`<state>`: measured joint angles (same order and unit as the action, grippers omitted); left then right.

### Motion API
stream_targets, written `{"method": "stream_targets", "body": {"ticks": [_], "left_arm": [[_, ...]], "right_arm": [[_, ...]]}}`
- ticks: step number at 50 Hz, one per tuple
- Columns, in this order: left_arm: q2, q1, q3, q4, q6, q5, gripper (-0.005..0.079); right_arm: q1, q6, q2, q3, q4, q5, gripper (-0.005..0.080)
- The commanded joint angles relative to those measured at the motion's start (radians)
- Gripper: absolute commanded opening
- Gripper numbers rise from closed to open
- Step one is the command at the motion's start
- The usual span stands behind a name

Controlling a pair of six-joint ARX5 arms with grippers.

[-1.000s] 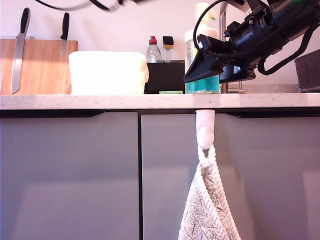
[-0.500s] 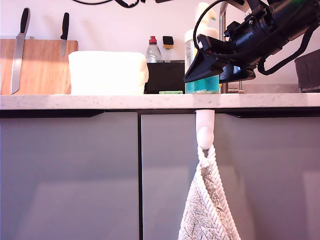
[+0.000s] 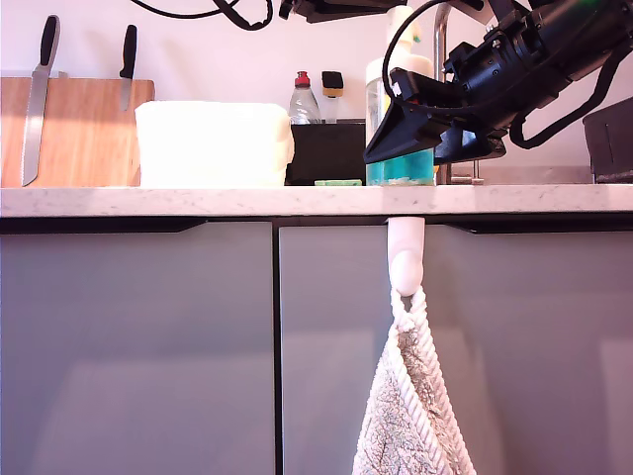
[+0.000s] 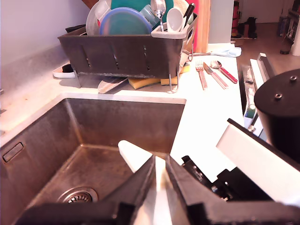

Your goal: Press the soap dispenser from the top, so some soap is dispensed

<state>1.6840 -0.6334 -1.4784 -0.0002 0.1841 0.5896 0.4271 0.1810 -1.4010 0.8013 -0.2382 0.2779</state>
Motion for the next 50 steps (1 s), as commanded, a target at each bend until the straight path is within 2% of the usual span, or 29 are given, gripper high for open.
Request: {"method": "stream_targets", "body": {"ticks": [1,13,30,50], "left_arm": [[0.031,-0.003,0.008,-0.023,0.008,-0.007,0.0047],[0.051,-0.004,0.008,-0.105,0.034,-0.015,0.0047],[0.123,-0.011,0.004,-0.155,0.064,-0.014,0.0047],[0.13,-0.005,0.004,-0.219,0.071,-0.014,0.0047]], "right_arm": [[0.005,-0.001,-0.001,0.002,-0.003,0.0,0.0328],[0.005,0.0,-0.001,0.002,-0.003,0.0,0.0328],[0.005,0.0,-0.001,0.002,-0.003,0.0,0.0328],[0.005,0.01,-0.001,0.002,0.023,0.0,0.0328]]}}
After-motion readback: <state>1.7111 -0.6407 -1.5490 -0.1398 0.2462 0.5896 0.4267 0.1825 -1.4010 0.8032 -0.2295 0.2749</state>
